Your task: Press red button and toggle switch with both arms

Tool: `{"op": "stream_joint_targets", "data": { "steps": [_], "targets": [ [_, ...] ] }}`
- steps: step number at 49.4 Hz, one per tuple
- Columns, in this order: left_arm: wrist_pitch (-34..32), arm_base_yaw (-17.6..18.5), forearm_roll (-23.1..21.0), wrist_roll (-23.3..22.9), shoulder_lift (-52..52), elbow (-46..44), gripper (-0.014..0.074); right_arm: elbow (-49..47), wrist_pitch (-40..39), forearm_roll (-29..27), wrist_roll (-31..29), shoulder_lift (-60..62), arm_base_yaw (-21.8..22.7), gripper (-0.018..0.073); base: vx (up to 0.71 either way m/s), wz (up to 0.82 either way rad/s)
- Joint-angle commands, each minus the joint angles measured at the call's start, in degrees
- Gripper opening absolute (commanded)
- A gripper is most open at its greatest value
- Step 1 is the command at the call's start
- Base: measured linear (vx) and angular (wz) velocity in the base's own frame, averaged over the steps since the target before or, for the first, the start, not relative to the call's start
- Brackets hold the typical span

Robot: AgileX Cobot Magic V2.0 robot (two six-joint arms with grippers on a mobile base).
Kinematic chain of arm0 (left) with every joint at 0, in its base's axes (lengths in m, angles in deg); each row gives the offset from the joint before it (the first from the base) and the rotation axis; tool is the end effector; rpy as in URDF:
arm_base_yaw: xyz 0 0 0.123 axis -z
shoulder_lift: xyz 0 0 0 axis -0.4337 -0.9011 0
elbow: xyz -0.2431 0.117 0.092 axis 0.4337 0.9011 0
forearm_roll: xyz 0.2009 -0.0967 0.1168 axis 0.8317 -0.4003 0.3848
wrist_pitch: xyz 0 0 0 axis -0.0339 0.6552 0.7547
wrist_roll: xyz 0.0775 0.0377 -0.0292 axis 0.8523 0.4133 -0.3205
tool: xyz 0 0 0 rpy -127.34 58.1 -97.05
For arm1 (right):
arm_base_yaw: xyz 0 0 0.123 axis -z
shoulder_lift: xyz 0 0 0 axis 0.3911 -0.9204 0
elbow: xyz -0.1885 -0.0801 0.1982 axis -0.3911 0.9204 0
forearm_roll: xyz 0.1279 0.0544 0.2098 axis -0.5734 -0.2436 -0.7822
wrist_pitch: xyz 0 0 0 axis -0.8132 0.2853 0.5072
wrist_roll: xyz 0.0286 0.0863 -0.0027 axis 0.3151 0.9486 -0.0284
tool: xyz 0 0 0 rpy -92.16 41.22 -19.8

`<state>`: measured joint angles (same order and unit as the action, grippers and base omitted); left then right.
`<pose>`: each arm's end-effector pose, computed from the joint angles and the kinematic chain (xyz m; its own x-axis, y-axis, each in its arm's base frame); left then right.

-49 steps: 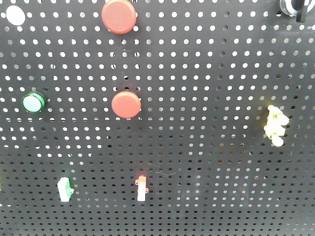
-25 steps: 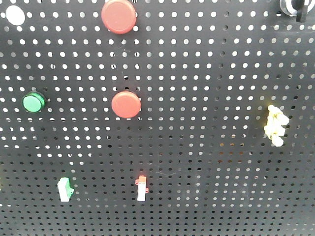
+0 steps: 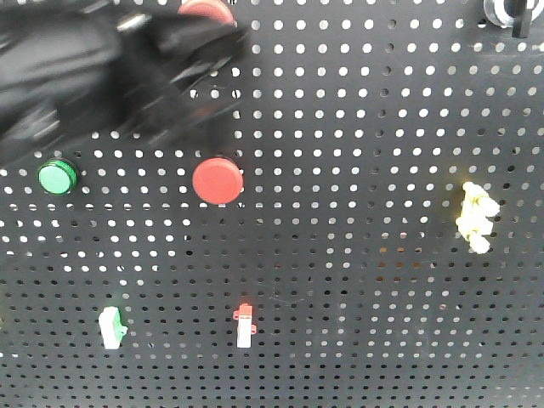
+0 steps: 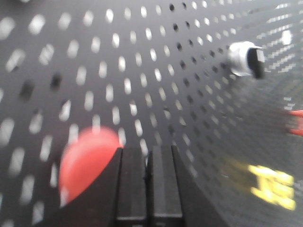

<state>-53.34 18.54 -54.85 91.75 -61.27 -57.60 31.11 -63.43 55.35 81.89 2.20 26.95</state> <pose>0.1944 -0.1892 0.5173 0.2391 0.0716 -0.9683 0.6613 0.7182 0.2164 0.0967 -0.0067 0.4590 0.3254 0.0091 -0.9455 0.0593 0.9978 0.0300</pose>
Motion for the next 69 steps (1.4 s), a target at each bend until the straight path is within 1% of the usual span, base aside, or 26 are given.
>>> {"op": "stream_joint_targets", "data": {
  "steps": [1, 7, 11, 18, 20, 24, 30, 35, 43, 47, 52, 55, 58, 62, 67, 69],
  "targets": [
    [-2.0, -2.2, 0.7, -2.2, -1.0, -4.9, 0.0002, -1.9, -4.0, 0.0, -0.5, -0.6, 0.3, -0.0003, 0.0, 0.0],
    [0.1, -5.4, 0.7, -5.2, -3.0, -6.8, 0.0002, -1.9, -4.0, 0.0, -0.5, -0.6, 0.3, -0.0003, 0.0, 0.0],
    [0.4, -6.2, 0.7, -5.9, -3.3, -6.8, 0.0002, -1.9, -4.0, 0.0, -0.5, -0.6, 0.3, -0.0003, 0.0, 0.0],
    [2.2, -5.9, 0.6, -6.0, -2.3, -6.8, 0.0002, -1.9, -4.0, 0.0, -0.5, -0.6, 0.3, -0.0003, 0.0, 0.0],
    [2.3, -5.3, 0.0, -6.0, -1.5, -6.7, 0.0002, -1.9, -4.0, 0.0, -0.5, -0.6, 0.3, -0.0003, 0.0, 0.0],
    [1.8, -3.9, 0.3, -6.0, 0.4, -5.9, 0.0002, -1.9, -3.6, 0.0, -0.4, -0.6, 0.3, -0.0003, 0.0, 0.01],
    [0.3, -2.2, 0.3, -5.6, 4.6, -1.6, 0.0002, -1.9, -3.6, -1.2, 0.0, -0.6, 0.2, -0.0003, 0.0, 0.0],
    [-0.6, -1.7, 0.3, -5.6, 9.2, 5.5, 0.0002, -1.9, -2.4, -3.2, -0.4, -0.6, 0.2, -0.0003, 0.0, 0.0],
    [-2.9, -1.7, 0.3, -5.7, 17.1, 18.0, 0.0002, -1.9, -0.8, -3.1, -2.0, -0.6, 0.2, -0.0003, 0.0, 0.0],
    [-4.7, -1.7, 0.0, -5.9, 21.3, 24.8, 0.0002, -2.2, 0.7, -3.0, -5.3, -0.6, 0.2, -0.0003, 0.0, 0.0],
    [-6.7, -1.7, 0.0, -6.7, 25.5, 30.9, 0.0002, -3.9, 4.6, -3.3, -11.5, -1.1, 0.2, -0.0003, 0.0, 0.0],
    [-7.6, -1.7, 0.0, -7.8, 27.9, 33.4, 0.0002, -6.2, 7.1, -5.1, -15.1, -2.2, 0.2, -0.0003, 0.0, 0.0],
    [-8.0, -1.7, 0.0, -8.1, 29.4, 34.9, 0.0002, -8.8, 9.3, -8.4, -19.2, -3.9, -0.7, -0.0003, 0.0, 0.0],
    [-8.0, -1.7, 0.0, -8.7, 29.5, 35.2, 0.0002, -13.0, 13.5, -13.3, -25.9, -6.9, -4.2, -0.0003, 0.0, 0.0],
    [-8.1, -1.7, 0.3, -8.8, 29.4, 35.2, 0.0002, -18.7, 21.4, -22.8, -38.8, -12.3, -11.3, -0.0003, 0.0, 0.0],
    [-8.1, -1.7, 0.3, -8.8, 29.4, 35.2, 0.0002, -20.8, 23.7, -26.1, -42.6, -14.3, -14.9, -0.0003, 0.0, 0.0]
  ]
}}
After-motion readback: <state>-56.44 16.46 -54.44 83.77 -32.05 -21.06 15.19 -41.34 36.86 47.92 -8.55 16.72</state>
